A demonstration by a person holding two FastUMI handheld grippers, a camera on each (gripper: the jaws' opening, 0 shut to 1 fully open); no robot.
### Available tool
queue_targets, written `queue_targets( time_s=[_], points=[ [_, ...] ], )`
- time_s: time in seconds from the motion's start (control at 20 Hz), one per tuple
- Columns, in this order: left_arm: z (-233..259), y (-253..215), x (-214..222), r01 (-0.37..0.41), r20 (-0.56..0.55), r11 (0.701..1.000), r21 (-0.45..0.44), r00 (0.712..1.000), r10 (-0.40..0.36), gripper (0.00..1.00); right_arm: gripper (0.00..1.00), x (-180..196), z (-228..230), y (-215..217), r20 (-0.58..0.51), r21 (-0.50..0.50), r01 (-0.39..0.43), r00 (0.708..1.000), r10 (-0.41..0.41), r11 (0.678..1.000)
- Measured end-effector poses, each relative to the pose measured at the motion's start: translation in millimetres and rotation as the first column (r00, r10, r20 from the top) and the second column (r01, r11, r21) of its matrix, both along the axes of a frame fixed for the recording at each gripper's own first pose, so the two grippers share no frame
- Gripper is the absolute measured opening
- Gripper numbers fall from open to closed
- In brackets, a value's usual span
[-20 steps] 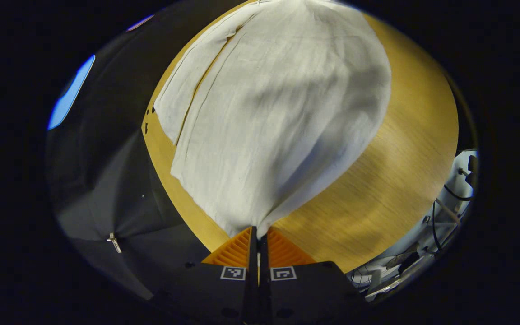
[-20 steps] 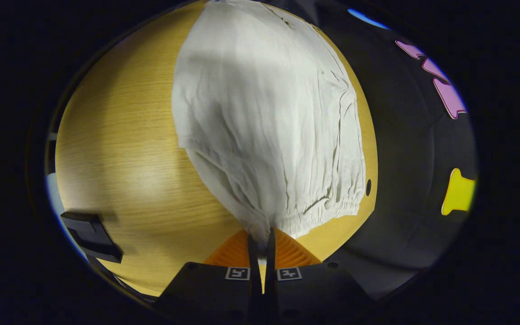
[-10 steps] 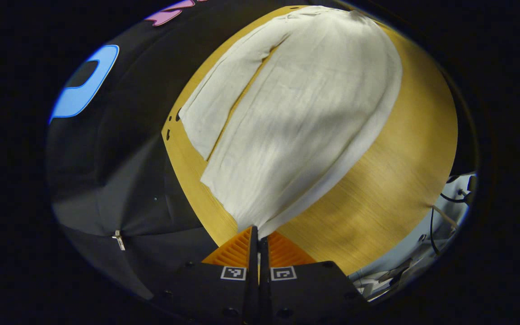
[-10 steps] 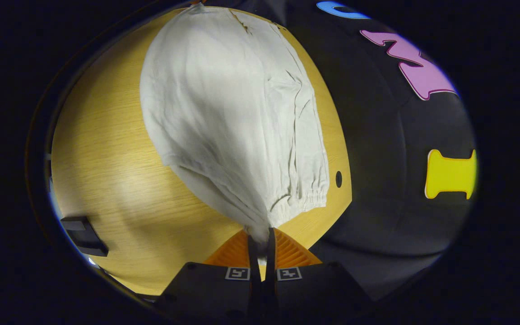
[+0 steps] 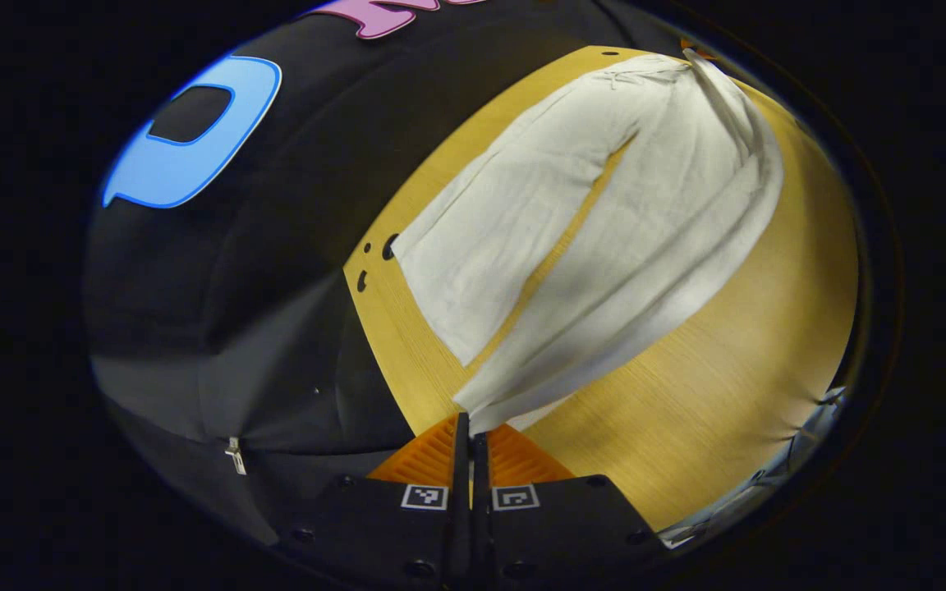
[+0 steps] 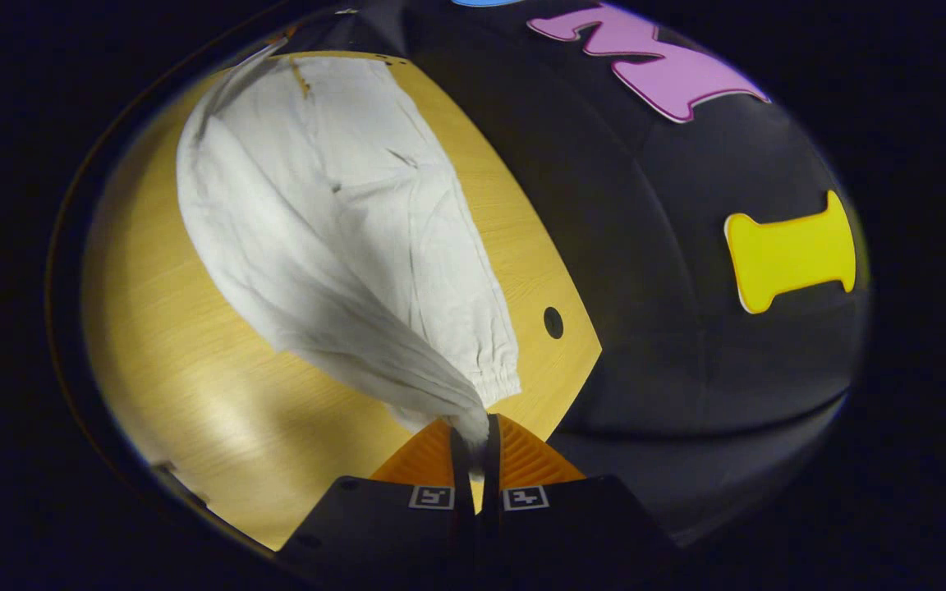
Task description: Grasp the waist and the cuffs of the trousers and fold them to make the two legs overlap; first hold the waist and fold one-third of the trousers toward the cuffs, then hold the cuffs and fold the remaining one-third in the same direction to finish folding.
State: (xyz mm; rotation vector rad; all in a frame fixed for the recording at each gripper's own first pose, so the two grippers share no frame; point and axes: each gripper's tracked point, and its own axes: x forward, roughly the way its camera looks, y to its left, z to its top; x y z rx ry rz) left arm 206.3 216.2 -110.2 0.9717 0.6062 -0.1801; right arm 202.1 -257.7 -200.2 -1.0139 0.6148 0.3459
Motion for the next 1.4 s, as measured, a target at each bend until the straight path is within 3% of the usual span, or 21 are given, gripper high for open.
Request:
queue_targets(
  time_s=[0.15,0.3,0.45,0.6,0.8,0.9,1.0,1.1,1.15,1.2,1.25,1.35,1.4],
  points=[
    [19.7,-4.3,39.2,-0.001,0.041,0.999,-0.053,0.999,0.003,0.05,0.07,29.7,9.7,4.1,0.012,0.138,0.095,0.995,-0.098,0.986],
    [38.4,-6.5,79.5,0.003,0.084,0.996,-0.094,0.996,0.005,0.05,0.07,60.0,20.5,11.2,0.0,0.318,0.195,0.979,-0.206,0.928],
    [49.7,-5.2,122.4,-0.02,0.133,0.981,-0.194,0.99,0.047,0.05,0.06,98.4,24.9,14.7,-0.03,0.48,0.309,0.941,-0.337,0.821],
    [62.8,-0.9,166.8,-0.074,0.185,0.923,-0.378,0.971,0.153,0.05,0.06,139.3,29.8,18.2,-0.059,0.606,0.372,0.903,-0.426,0.703],
    [39.8,2.7,214.3,-0.134,0.161,0.906,-0.4,0.963,0.214,0.05,0.07,164.4,7.5,16.1,-0.113,0.626,0.441,0.867,-0.485,0.643],
    [20.6,-4.3,224.7,-0.164,0.136,0.896,-0.413,0.962,0.239,0.05,0.1,165.7,-10.0,18.7,-0.178,0.636,0.497,0.839,-0.515,0.59],
    [4.9,-6.4,227.2,-0.209,0.111,0.883,-0.42,0.954,0.279,0.05,0.25,164.8,-20.9,10.8,-0.203,0.626,0.536,0.813,-0.547,0.565],
    [-0.4,-13.7,225.4,-0.221,0.102,0.854,-0.472,0.948,0.302,0.07,0.48,162.5,-22.8,8.7,-0.217,0.634,0.547,0.804,-0.554,0.546],
    [0.2,-20.8,222.5,-0.215,0.102,0.833,-0.51,0.946,0.307,0.15,0.6,159.0,-20.1,9.5,-0.228,0.645,0.552,0.8,-0.555,0.529],
    [-0.2,-24.8,219.1,-0.212,0.1,0.809,-0.548,0.944,0.315,0.29,0.72,155.4,-18.7,9.3,-0.244,0.661,0.557,0.793,-0.557,0.503],
    [0.3,-29.4,214.5,-0.214,0.096,0.787,-0.579,0.941,0.325,0.5,0.86,151.8,-16.9,6.8,-0.255,0.676,0.567,0.779,-0.573,0.47],
    [7.0,-37.0,201.9,-0.214,0.098,0.745,-0.632,0.931,0.351,0.93,1.0,142.9,-15.6,-1.7,-0.275,0.707,0.587,0.742,-0.611,0.395],
    [16.1,-38.5,197.1,-0.208,0.117,0.718,-0.664,0.92,0.374,0.94,0.99,136.1,-13.9,-4.8,-0.283,0.725,0.591,0.723,-0.63,0.353]
  ],
)
